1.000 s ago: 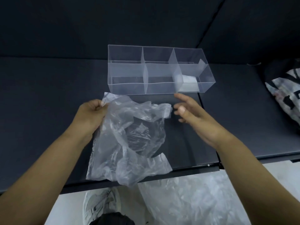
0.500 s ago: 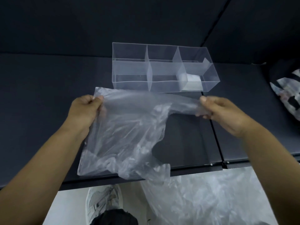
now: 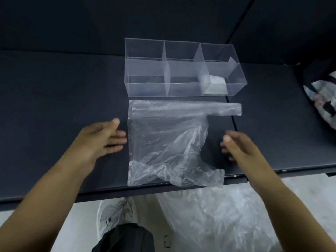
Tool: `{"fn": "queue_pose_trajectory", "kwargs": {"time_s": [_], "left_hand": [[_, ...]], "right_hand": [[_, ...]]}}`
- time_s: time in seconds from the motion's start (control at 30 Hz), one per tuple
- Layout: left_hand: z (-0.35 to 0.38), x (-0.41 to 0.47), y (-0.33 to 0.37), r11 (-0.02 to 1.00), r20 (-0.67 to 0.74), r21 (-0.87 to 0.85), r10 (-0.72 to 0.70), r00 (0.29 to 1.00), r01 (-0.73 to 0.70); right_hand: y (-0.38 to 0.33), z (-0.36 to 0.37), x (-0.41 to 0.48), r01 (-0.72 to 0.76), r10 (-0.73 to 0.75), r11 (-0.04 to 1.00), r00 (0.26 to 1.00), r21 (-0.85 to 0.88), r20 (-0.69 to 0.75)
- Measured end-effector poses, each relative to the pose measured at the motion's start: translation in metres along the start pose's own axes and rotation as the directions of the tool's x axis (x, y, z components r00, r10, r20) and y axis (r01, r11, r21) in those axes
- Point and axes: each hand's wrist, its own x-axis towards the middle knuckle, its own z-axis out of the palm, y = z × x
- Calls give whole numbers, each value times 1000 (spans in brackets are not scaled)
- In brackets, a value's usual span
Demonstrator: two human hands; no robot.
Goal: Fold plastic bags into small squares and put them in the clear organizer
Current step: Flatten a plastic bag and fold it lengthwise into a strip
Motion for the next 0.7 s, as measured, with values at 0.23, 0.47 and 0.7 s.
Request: {"fn": "queue_pose_trajectory", "kwargs": {"time_s": [0.23, 0.47, 0.7], "left_hand": [[4, -58, -46, 984, 104, 103, -153, 983, 142], [10, -64, -49, 983, 121, 64, -180, 976, 173], [3, -62, -52, 988, 60, 39, -150, 987, 148]], "right_hand": [[5, -8, -63, -122, 106, 990, 973, 69, 203], [23, 6, -52, -170, 177, 972, 984, 162, -29], [48, -29, -35, -122, 63, 970, 963, -212, -263]]}}
